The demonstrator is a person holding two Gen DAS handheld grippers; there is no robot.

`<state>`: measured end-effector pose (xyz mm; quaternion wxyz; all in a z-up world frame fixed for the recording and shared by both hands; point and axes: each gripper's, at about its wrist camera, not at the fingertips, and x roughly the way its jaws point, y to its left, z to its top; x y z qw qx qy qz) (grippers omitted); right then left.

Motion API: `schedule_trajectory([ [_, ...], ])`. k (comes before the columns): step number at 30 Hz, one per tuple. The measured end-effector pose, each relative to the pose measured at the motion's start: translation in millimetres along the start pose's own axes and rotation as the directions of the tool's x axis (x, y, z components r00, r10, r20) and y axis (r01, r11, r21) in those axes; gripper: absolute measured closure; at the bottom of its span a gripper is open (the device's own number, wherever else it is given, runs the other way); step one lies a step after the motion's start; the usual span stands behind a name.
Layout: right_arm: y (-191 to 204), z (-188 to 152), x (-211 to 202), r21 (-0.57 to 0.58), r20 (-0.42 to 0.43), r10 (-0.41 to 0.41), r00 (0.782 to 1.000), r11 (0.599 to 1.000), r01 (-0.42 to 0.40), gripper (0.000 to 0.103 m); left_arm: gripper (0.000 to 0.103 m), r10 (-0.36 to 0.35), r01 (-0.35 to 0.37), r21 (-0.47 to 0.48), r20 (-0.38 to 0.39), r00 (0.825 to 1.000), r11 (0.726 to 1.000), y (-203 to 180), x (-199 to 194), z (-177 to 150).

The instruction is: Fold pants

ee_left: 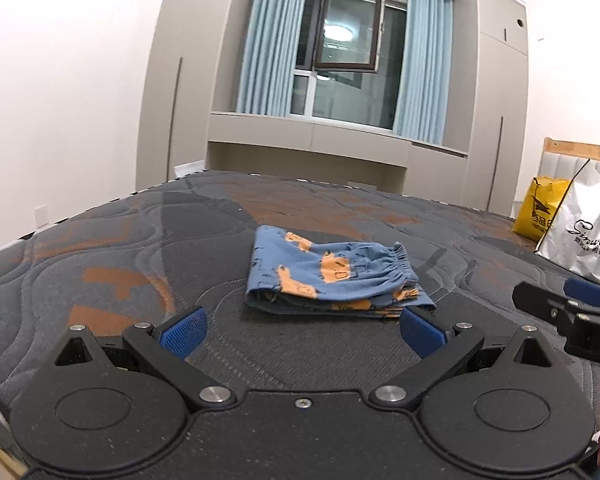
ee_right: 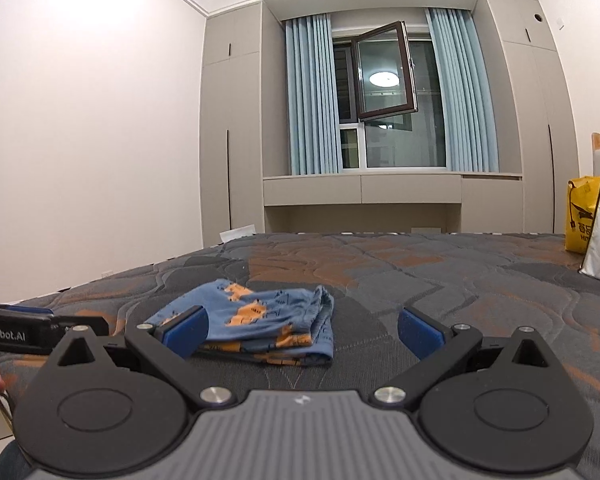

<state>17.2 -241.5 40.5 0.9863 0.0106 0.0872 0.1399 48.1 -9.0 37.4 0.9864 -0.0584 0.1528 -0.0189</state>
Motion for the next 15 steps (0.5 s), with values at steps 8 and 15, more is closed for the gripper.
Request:
schedule_trajectory([
  [8, 5, -21, -7, 0.032, -0.065, 0.029, 0.997, 0.999, -0.027, 0.0, 0.001, 0.058, -0.058, 0.0, 0.01, 0.998, 0.998, 8, -12, -18],
  [15, 2, -29, -3, 0.053, -0.091, 0.026, 0.996, 0.998, -0.021, 0.0, 0.001, 0.066, -0.066, -0.003, -0.014, 0.998, 0.998, 10, -10, -24],
])
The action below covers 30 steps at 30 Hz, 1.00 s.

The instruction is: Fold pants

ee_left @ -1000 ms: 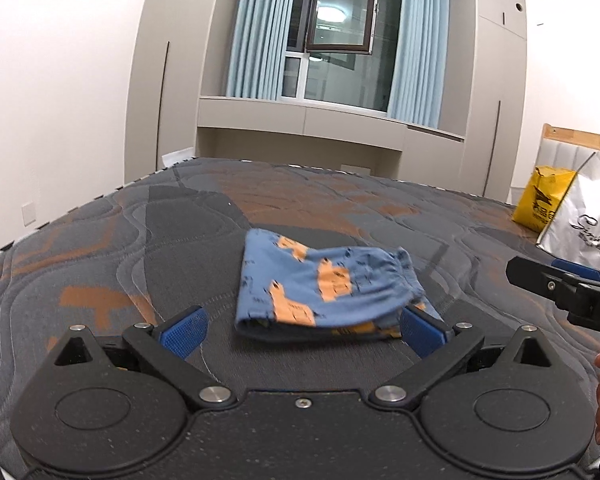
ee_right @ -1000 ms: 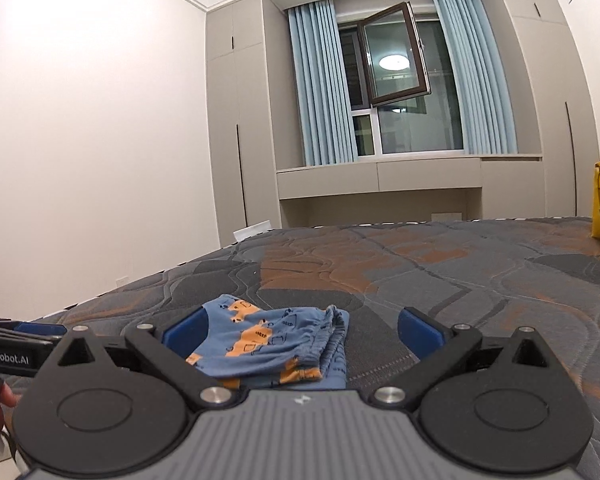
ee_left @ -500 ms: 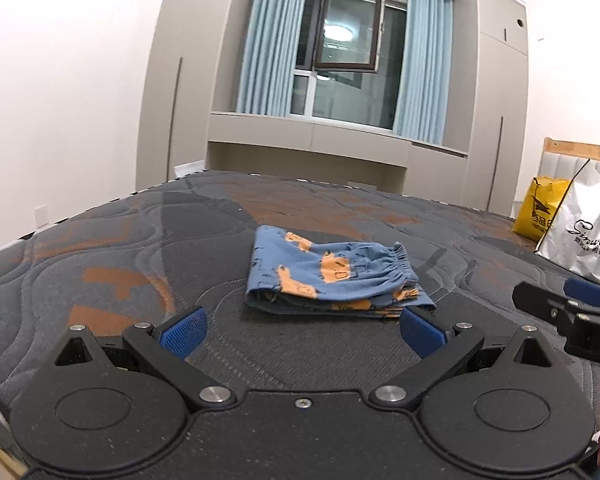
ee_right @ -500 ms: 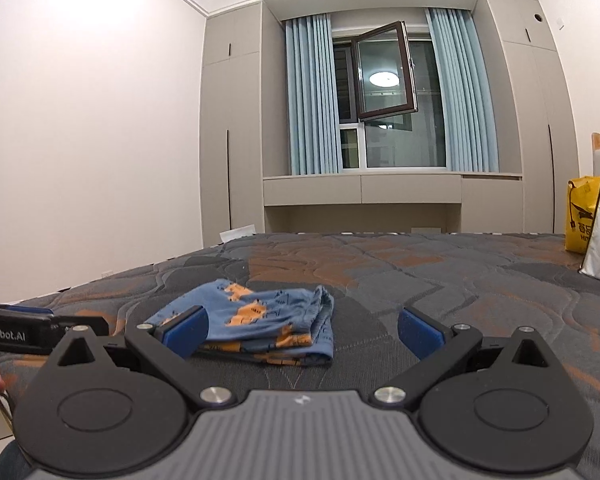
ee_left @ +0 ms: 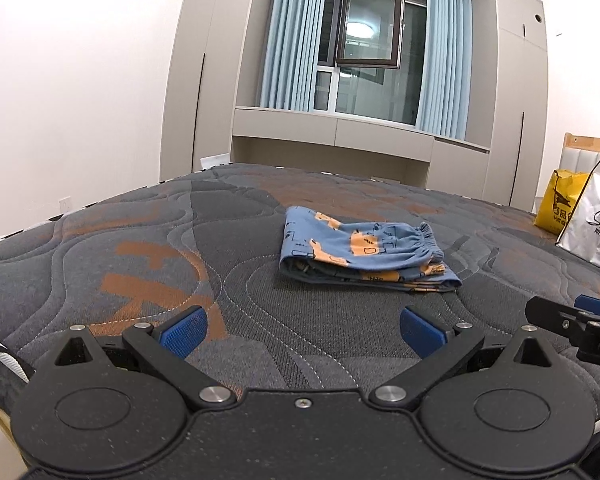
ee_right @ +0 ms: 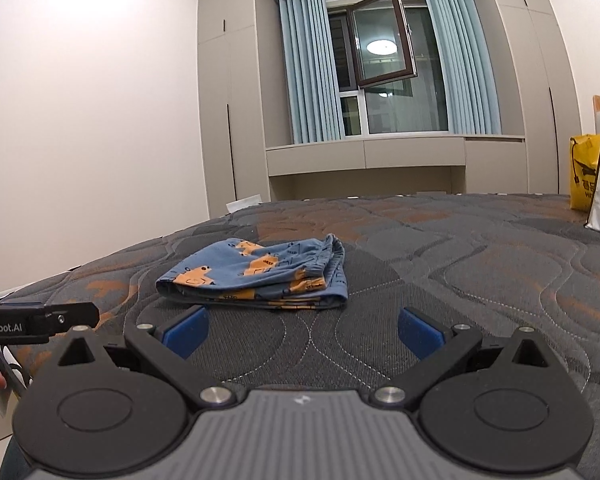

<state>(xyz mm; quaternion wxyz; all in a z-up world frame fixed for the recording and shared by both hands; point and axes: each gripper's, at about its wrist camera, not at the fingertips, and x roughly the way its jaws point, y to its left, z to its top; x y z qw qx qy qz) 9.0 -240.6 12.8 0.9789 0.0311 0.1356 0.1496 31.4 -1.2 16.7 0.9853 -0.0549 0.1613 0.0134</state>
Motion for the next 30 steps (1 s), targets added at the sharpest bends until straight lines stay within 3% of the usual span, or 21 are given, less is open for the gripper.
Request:
schedule_trajectory([
  [30, -4.9, -2.9, -3.3, 0.009, -0.029, -0.009, 1.0, 1.0, 0.009, 0.0, 0.001, -0.015, 0.015, -0.004, -0.019, 1.0, 1.0, -6.7, 1.7, 0.0],
])
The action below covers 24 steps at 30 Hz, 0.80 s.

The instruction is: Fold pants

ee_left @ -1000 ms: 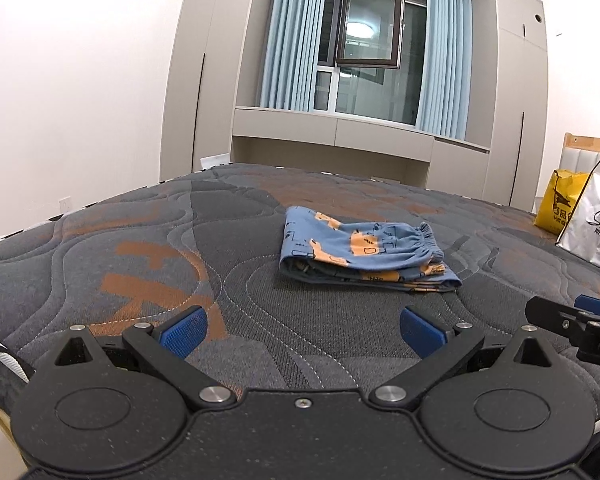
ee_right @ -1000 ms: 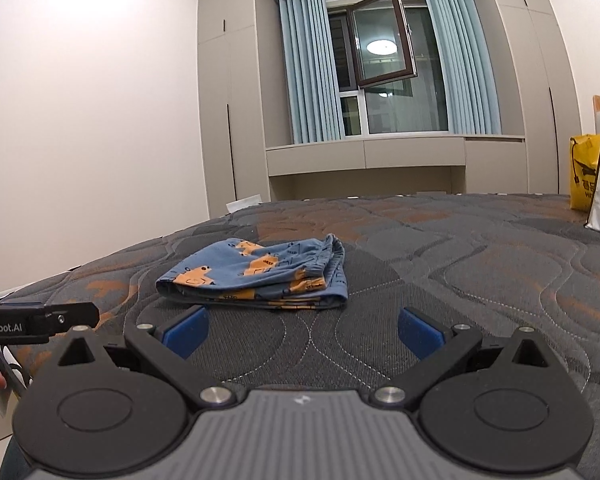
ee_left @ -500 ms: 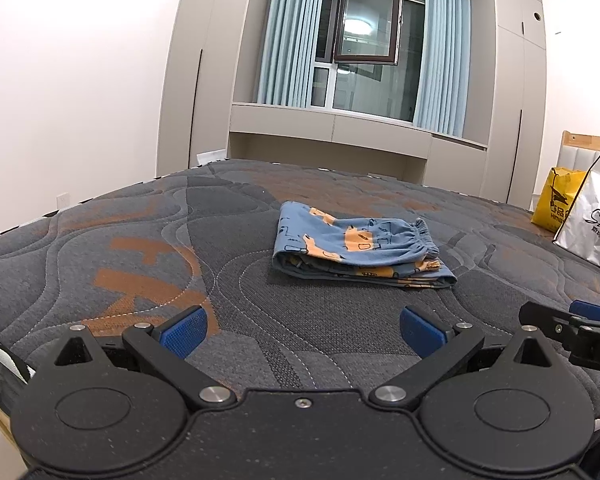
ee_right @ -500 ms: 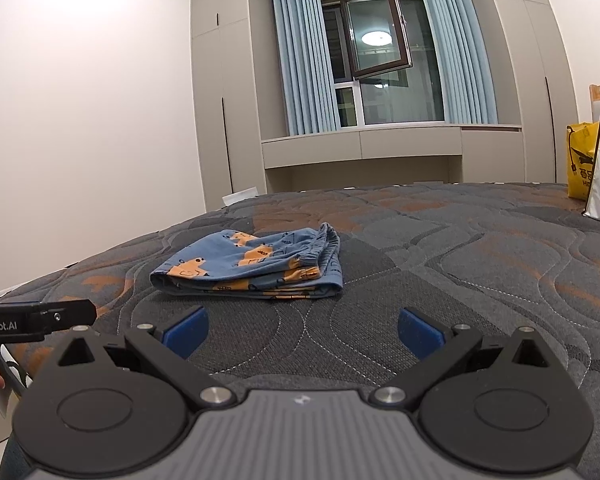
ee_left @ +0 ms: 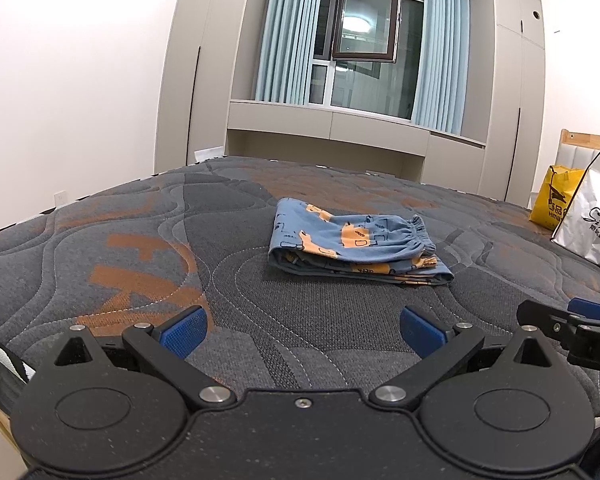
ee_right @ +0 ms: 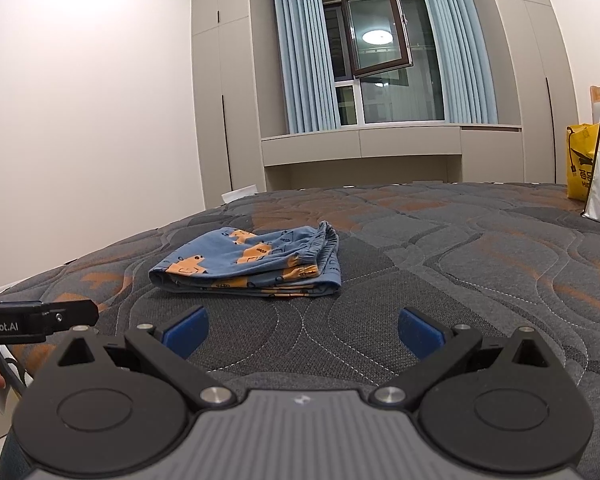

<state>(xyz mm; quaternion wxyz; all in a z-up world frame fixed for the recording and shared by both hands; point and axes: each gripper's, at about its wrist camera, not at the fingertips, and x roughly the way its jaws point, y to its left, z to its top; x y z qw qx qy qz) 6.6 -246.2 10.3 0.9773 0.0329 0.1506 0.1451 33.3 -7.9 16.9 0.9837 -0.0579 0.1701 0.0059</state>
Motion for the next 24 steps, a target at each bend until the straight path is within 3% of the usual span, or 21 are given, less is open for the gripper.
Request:
schedule_trajectory([
  [24, -0.3, -0.2, -0.4, 0.002, -0.002, 0.0, 1.0, 1.0, 0.0, 0.0, 0.001, -0.004, 0.004, 0.002, -0.006, 1.0, 1.0, -0.1, 2.0, -1.0],
])
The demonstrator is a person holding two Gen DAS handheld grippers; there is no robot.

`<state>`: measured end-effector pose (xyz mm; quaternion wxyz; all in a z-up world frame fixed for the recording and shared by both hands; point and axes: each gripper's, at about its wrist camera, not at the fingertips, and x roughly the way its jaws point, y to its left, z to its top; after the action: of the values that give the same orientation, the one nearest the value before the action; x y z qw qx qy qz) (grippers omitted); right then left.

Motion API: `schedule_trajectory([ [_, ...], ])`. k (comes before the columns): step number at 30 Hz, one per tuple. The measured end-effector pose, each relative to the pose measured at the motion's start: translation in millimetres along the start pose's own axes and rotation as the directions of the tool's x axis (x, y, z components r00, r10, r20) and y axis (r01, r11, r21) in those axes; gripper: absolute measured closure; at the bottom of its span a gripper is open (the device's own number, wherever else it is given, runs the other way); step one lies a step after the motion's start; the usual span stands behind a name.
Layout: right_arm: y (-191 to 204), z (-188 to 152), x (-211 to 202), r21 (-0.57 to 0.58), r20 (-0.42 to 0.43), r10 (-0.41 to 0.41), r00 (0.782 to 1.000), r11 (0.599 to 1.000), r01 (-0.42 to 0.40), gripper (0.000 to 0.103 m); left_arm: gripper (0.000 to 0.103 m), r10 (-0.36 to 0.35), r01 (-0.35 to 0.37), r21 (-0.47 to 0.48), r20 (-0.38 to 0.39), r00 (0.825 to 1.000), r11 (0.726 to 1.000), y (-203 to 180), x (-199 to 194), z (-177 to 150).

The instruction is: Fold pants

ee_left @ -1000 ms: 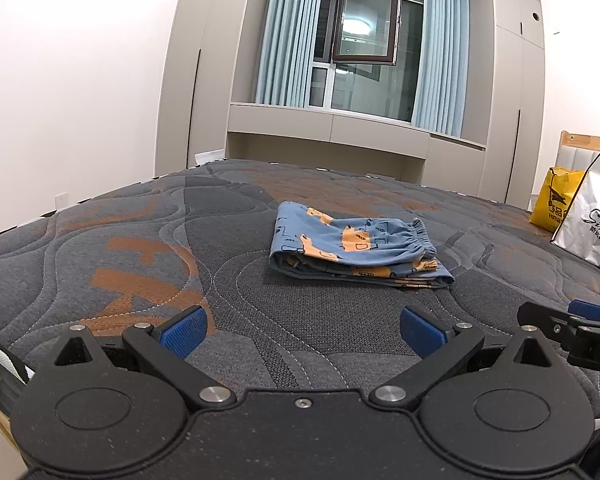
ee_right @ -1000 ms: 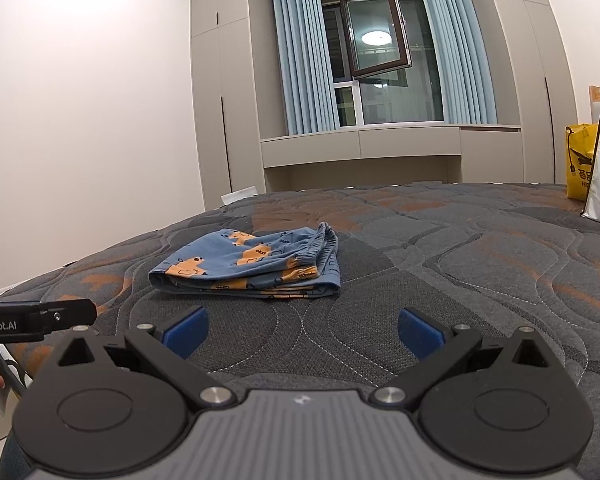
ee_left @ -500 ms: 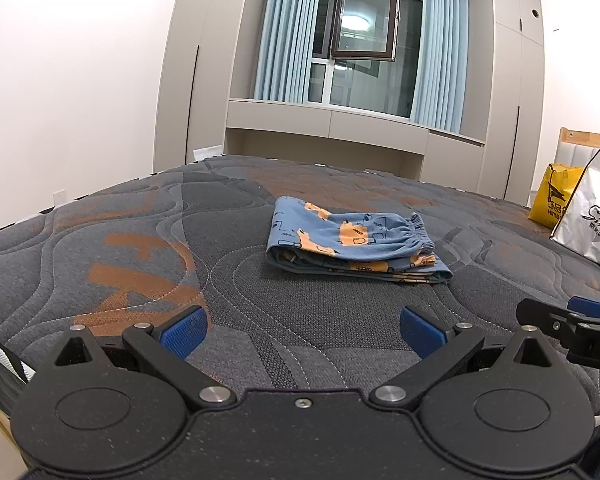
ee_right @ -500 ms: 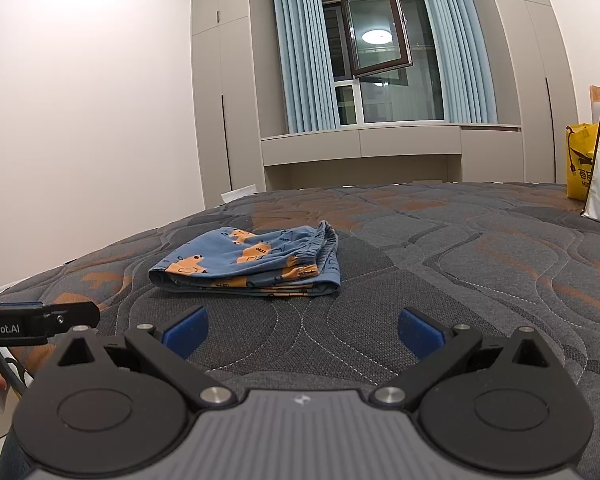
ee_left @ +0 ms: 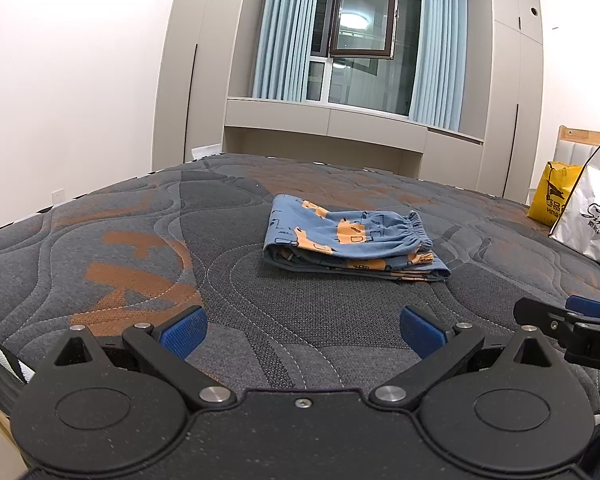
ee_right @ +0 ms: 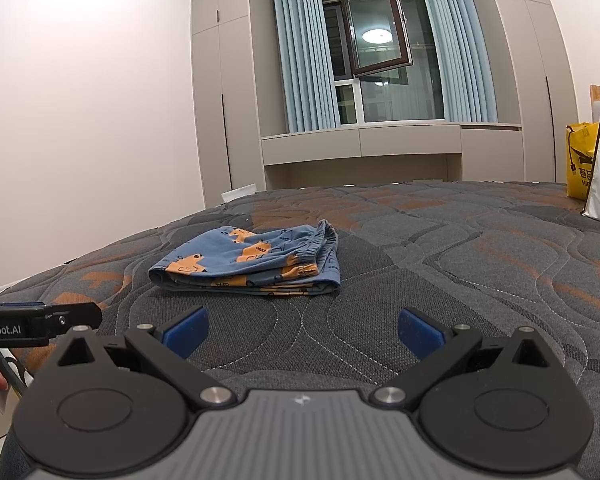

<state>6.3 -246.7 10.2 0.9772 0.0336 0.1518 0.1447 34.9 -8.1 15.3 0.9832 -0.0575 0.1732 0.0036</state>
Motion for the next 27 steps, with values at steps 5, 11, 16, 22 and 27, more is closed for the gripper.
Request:
schedule_trajectory([
  [5, -0.1, -0.2, -0.6, -0.002, -0.001, 0.002, 1.0, 1.0, -0.002, 0.0, 0.001, 0.0, 0.0, 0.0, 0.0, 1.0, 1.0, -0.2, 0.1, 0.0],
  [11, 0.1, 0.4, -0.4, -0.002, -0.003, 0.003, 1.0, 1.0, -0.003, 0.0, 0.001, -0.004, 0.004, 0.001, 0.0, 1.0, 1.0, -0.9, 0.2, -0.5],
  [16, 0.2, 0.4, -0.3, -0.002, -0.003, 0.003, 1.0, 1.0, -0.003, 0.0, 0.001, -0.069, 0.069, -0.021, -0.005, 0.998, 0.997, -1.4, -2.0, -1.0],
  [22, 0.2, 0.5, -0.6, -0.004, -0.003, 0.001, 1.0, 1.0, -0.001, 0.0, 0.001, -0.05, 0.05, 0.005, 0.003, 0.999, 0.999, -5.5, -1.7, 1.0],
  [27, 0.1, -0.1, 0.0, -0.005, -0.004, 0.0, 1.0, 1.0, 0.0, 0.0, 0.001, -0.047, 0.047, -0.008, -0.001, 0.999, 0.999, -1.8, 0.1, 2.6],
])
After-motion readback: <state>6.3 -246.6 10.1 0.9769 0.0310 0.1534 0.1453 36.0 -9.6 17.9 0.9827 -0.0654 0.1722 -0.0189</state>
